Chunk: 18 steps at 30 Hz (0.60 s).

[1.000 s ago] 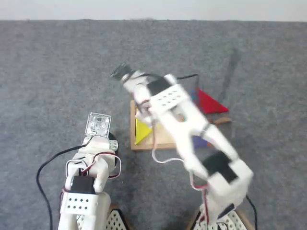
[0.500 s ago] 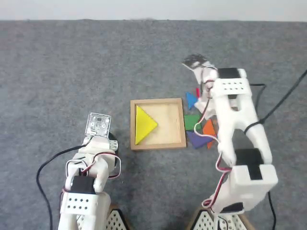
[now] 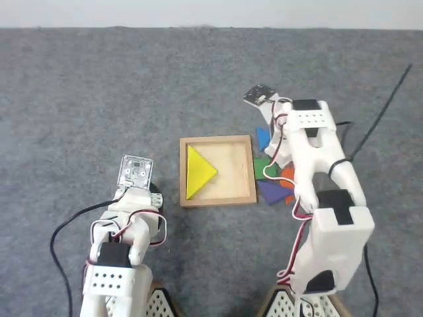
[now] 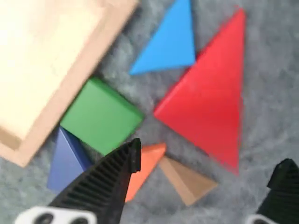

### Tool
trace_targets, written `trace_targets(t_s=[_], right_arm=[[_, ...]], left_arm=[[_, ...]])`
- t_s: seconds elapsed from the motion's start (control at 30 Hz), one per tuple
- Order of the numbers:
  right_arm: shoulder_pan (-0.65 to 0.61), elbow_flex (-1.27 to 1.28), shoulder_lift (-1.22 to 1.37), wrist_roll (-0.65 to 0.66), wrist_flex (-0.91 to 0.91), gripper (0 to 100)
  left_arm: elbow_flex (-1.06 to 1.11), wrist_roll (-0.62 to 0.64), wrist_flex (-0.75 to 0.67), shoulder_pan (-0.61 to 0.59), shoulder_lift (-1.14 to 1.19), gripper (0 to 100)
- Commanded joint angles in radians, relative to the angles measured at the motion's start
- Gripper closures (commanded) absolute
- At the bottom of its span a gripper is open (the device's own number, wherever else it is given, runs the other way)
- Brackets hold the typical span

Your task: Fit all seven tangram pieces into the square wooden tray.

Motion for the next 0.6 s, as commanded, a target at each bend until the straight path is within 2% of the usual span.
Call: trace_targets(t_s=[0.0,0.47,0.57], right_arm=[[-0.048,-0.011,0.004,0.014,-0.042,56.4],[-0.008,-0.123,0.157,0.008,-0.053,56.9],[-0.001,-0.124,0.17,0.012,-0.053,61.1]], left_arm=[[-0.008,0.006,0.005,-0.003,-0.012,98],[-0.008,0.006,0.005,-0.003,-0.012,98],[-0.008,0.006,0.005,-0.003,-0.012,98]])
